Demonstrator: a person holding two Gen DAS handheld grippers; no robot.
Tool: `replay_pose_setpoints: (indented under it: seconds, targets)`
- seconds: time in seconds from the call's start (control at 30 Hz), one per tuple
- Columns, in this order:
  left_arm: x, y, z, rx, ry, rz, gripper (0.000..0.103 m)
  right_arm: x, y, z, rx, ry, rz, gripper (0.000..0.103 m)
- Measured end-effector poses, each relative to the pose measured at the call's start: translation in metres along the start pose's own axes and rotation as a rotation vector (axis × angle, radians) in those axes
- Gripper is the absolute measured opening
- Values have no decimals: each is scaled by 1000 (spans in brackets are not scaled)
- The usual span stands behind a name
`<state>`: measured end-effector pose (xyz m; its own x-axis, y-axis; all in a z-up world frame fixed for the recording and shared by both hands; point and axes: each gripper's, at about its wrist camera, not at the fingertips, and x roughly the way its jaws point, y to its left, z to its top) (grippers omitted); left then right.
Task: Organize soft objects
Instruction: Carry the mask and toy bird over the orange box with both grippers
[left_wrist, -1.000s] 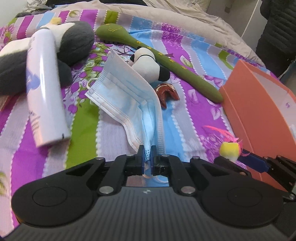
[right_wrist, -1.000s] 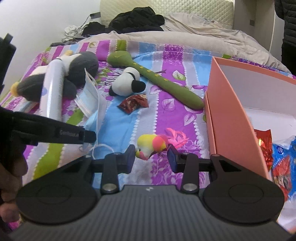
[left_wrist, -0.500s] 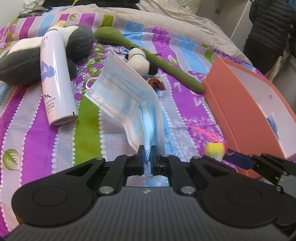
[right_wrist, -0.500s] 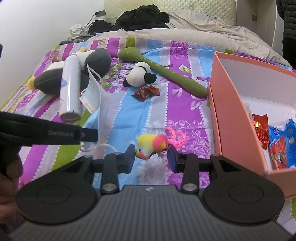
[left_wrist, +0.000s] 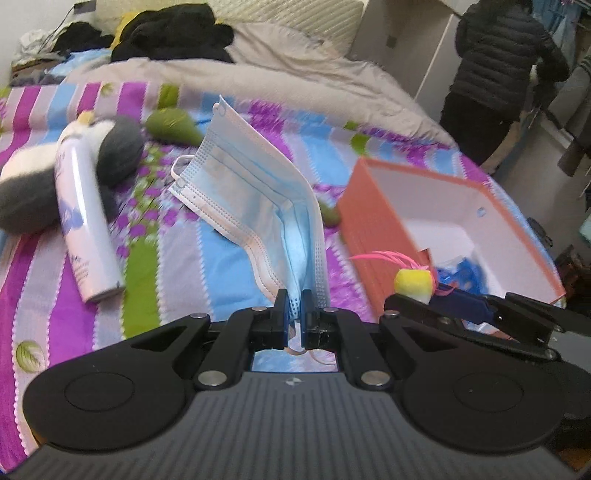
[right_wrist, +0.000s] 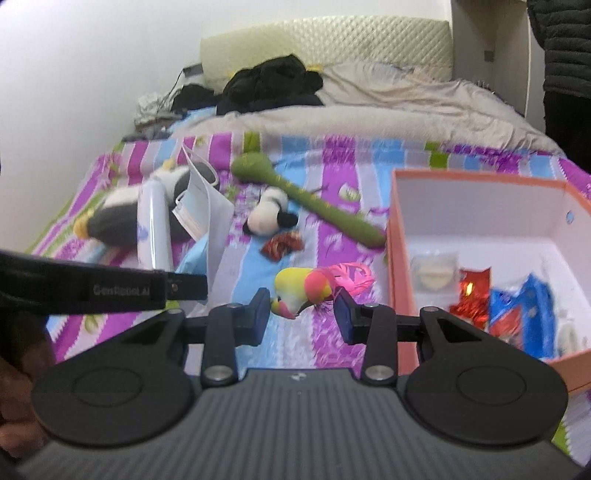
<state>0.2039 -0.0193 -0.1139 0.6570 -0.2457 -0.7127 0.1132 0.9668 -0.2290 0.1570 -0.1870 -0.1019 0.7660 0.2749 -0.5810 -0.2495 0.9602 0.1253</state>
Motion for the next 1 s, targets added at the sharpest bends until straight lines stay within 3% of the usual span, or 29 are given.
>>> replay_pose_setpoints:
  seconds: [0.27, 0.6, 0.77, 1.0]
  targets:
    - [-23, -39, 36, 14, -51, -54, 7, -29, -23, 43, -21, -73, -25, 41]
    - [-19, -95, 81, 71, -84, -124, 7, -42, -63, 72, 1, -116, -75, 41]
    - [-1, -123, 94, 102, -61, -163, 7, -36, -90, 73, 34, -90, -105, 41]
    - [43, -157, 99, 143, 31, -206, 7, -20, -133, 64, 99, -13, -162, 41]
